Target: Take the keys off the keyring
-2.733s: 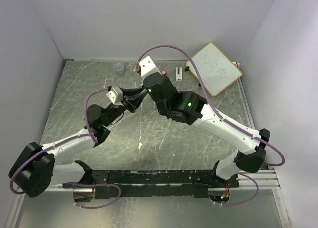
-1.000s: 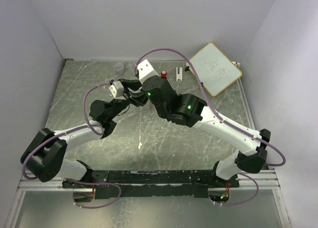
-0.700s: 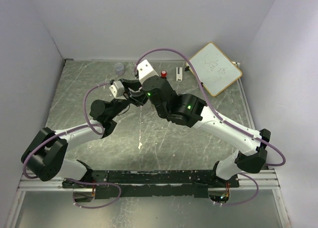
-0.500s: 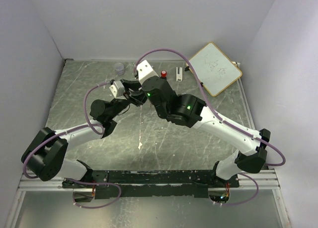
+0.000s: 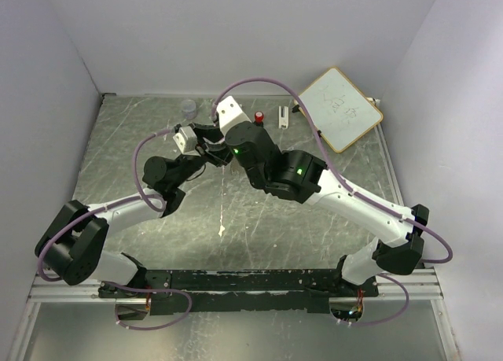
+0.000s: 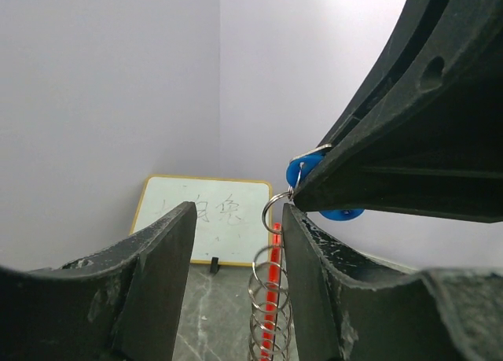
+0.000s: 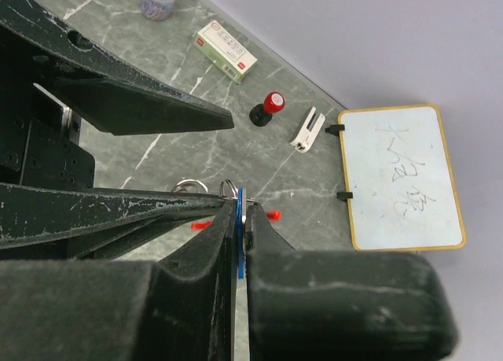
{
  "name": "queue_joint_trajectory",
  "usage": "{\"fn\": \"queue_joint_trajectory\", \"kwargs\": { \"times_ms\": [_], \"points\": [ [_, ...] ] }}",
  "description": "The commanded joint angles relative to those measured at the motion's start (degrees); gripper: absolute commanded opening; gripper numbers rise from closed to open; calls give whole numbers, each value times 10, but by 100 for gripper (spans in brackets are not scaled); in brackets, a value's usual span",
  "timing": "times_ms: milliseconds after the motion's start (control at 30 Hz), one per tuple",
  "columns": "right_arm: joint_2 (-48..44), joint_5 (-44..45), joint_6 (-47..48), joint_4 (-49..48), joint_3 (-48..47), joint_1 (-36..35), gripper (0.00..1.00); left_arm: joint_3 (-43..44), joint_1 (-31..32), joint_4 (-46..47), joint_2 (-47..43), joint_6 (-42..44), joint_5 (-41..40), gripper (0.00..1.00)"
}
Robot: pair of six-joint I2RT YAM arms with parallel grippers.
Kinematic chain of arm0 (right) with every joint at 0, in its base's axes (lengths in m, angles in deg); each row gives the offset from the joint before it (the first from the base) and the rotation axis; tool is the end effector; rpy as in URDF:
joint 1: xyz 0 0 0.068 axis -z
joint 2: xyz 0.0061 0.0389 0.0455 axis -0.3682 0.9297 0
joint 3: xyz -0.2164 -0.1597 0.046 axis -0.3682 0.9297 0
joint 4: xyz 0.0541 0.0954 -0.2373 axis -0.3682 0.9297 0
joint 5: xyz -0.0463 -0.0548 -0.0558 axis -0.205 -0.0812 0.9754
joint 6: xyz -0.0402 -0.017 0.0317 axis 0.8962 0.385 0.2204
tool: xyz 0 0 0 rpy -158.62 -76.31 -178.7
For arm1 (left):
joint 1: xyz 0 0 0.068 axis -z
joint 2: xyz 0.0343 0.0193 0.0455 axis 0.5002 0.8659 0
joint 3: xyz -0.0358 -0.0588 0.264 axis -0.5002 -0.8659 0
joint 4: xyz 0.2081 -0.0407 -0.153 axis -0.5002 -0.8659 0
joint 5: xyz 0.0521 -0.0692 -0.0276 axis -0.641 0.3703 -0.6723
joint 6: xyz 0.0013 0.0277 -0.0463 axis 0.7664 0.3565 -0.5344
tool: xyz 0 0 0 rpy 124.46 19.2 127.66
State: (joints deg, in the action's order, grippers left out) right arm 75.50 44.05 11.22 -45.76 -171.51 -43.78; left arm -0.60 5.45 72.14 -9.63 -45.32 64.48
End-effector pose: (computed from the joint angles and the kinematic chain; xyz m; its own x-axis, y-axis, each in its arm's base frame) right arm 0.1546 0.2764 0.4439 -0.1366 -0.4883 -0.8619 -0.3846 0.8280 -0.4081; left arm 0.2257 -0.1762 0.3129 0.2227 -0.4660 -0.8563 0.8744 0.4838 -0.0359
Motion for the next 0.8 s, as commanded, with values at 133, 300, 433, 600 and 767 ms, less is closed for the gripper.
{"fn": "queue_joint_trajectory", "kwargs": {
  "times_ms": [133,300,433,600,767],
  "points": [
    [-18,-2,3,-17,9,-7,0,15,-2,27,2,-11,6,54],
    [-19,-1,1,-17,9,-8,0,25,-2,25,8,-14,14,40],
    [-23,5,3,-21,11,-9,0,25,-2,14,6,-10,13,23],
    [-23,13,6,-20,10,-9,0,17,-2,-3,-10,13,2,7],
    [-24,25,10,-19,4,-11,0,10,-2,-30,-27,48,-16,7]
  ]
}}
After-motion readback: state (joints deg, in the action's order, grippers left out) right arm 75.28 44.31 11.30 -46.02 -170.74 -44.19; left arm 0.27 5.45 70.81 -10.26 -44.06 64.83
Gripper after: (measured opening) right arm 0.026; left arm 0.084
